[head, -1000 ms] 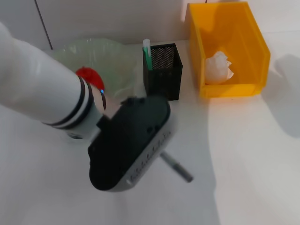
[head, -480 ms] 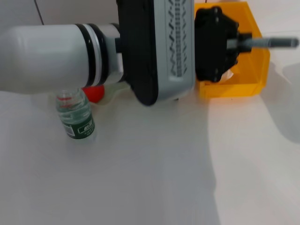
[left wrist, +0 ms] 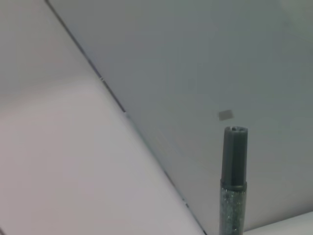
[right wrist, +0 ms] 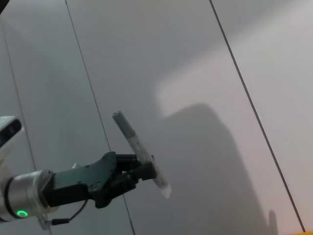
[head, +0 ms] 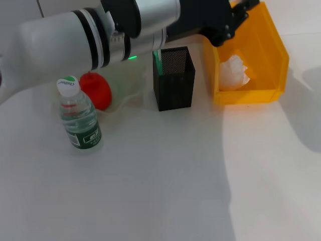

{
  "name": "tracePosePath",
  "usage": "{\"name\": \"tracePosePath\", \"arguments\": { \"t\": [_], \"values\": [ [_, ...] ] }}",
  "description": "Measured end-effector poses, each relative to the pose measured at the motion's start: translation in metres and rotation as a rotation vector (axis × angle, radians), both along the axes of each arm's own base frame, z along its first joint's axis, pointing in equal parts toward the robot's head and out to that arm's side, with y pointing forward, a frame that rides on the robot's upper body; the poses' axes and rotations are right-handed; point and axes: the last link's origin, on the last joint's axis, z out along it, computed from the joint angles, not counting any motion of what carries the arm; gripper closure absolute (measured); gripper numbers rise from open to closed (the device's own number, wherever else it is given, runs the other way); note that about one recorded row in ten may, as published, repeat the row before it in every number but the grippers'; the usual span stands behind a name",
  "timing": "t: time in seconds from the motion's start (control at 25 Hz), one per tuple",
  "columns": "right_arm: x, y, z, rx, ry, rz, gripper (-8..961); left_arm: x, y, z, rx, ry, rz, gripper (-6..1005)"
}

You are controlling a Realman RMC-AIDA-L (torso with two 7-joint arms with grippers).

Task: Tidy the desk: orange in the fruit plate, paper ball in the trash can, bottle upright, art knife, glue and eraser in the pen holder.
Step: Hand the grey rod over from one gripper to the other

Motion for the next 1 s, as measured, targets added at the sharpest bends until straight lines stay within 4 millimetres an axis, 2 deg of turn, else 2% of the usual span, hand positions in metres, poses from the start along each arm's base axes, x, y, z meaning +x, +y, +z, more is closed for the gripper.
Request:
{"name": "tracePosePath", "arguments": {
  "t": [0.44, 0.64, 1.0],
  "values": [
    [-0.003, 0.002, -0.004, -0.035, 0.001, 0.019, 330, -0.027, 0.047, 0.004, 0.093, -0.032, 0.179, 856],
    [-0.005, 0.003, -0.003, -0.045, 0.002, 0.031, 331, -0.032, 0.052, 0.004, 0.180, 0.036, 0.162, 856],
    [-0.005, 0.005, -0.003, -0.054, -0.005, 0.034, 331, -0.038, 0.062, 0.004, 0.388, 0.280, 0.067, 857]
  ]
}}
